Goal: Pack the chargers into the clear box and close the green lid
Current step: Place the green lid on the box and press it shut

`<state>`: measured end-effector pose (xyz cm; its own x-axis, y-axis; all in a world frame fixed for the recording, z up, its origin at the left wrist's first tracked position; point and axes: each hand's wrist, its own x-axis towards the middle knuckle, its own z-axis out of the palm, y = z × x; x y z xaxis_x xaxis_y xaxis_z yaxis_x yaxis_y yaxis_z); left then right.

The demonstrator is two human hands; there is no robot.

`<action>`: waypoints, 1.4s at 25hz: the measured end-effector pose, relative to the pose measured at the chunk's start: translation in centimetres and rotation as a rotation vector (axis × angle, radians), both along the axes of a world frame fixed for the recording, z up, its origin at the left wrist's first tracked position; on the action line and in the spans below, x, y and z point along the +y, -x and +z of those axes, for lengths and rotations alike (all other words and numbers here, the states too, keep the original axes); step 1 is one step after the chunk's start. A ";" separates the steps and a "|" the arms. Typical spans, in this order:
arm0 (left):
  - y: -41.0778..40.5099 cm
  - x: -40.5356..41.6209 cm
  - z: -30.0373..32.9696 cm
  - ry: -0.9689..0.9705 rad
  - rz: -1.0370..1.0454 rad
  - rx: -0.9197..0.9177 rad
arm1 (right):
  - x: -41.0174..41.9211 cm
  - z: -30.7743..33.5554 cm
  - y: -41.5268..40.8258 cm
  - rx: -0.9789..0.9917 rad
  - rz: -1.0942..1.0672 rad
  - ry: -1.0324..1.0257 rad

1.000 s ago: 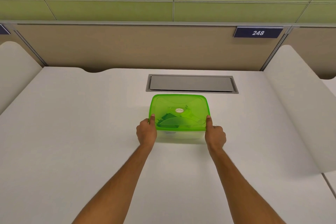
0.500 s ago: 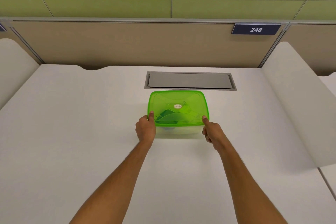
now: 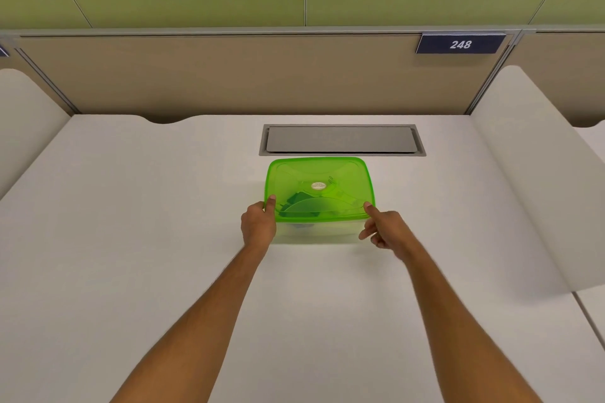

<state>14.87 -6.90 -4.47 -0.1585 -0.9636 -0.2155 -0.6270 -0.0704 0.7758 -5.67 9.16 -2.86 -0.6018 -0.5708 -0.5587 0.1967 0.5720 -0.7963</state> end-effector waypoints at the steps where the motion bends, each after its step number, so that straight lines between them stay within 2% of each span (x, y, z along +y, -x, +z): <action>1: -0.2 -0.3 0.0 -0.020 -0.019 -0.012 | -0.1 0.8 1.0 -0.004 0.067 -0.076; 5: -0.8 -1.2 1.1 -0.168 -0.057 -0.007 | -1.3 2.7 3.0 0.055 0.035 -0.084; 6: -0.8 -1.5 1.4 -0.157 -0.087 -0.072 | -1.6 3.1 3.1 0.027 0.049 -0.087; 8: -0.6 -2.0 1.9 -0.009 -0.191 -0.270 | -2.0 3.9 3.4 -0.005 0.107 -0.151; 12: 2.3 -2.0 3.0 0.306 -0.454 -0.359 | -2.8 5.1 3.9 -0.007 0.246 -0.317; 15: 4.9 -1.6 2.5 0.365 -0.695 -0.513 | -3.1 5.2 3.9 -0.058 0.284 -0.360; 17: 5.6 -1.4 1.7 0.364 -0.758 -0.610 | -3.4 4.7 3.8 -0.055 0.224 -0.324; 26: 5.8 -0.9 0.5 0.461 -0.698 -0.655 | -2.1 1.6 2.3 -0.172 -0.199 -0.019; 35: 5.9 -0.8 0.1 0.494 -0.688 -0.664 | -2.2 0.4 1.8 -0.176 -0.410 -0.020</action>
<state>8.99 -7.69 -4.37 -0.6946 -0.7161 -0.0693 -0.7187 0.6863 0.1118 -7.48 6.91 -2.45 -0.6710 -0.2926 -0.6813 0.5421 0.4332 -0.7200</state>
